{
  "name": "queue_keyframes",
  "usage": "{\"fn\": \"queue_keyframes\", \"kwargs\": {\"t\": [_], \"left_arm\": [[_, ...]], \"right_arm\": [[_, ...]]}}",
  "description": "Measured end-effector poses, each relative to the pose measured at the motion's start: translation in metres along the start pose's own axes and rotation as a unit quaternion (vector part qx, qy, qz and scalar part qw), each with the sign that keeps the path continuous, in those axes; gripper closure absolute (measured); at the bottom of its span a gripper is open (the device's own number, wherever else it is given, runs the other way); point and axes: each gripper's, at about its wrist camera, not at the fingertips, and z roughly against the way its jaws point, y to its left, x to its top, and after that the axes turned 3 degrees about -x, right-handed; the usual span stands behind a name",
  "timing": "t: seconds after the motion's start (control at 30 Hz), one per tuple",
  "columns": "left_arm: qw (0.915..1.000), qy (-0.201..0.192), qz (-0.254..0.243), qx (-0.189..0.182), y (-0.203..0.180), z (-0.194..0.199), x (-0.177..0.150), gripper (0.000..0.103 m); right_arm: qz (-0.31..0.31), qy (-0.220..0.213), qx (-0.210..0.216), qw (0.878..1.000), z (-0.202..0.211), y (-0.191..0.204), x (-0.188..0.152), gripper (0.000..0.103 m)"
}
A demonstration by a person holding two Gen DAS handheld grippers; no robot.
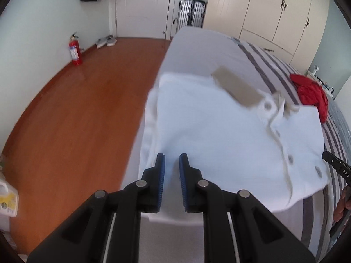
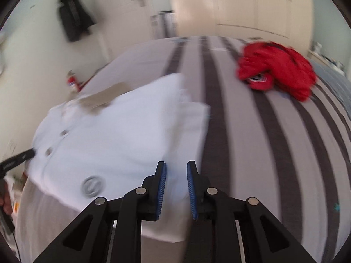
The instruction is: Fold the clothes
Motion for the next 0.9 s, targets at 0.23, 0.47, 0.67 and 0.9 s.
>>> {"fn": "queue_keyframes", "kwargs": {"t": [0.23,0.47,0.67,0.9], "left_arm": [[0.9988,-0.004,-0.043,-0.020,-0.029,-0.033,0.048,0.092],[0.9984,0.029,-0.048,0.012,-0.009,-0.064,0.048,0.092],[0.9983,0.003,-0.044,0.038,-0.001,-0.063,0.065,0.092],[0.9986,0.022,-0.023,0.042,0.002,-0.091,0.079,0.090]], "right_arm": [[0.047,-0.028,0.049,0.997,-0.010,0.039,0.049,0.085],[0.035,0.004,0.003,0.999,-0.048,0.018,0.061,0.088],[0.026,0.000,-0.016,1.000,-0.056,0.001,0.075,0.087],[0.042,-0.004,0.028,0.999,-0.059,0.039,0.092,0.085]]}}
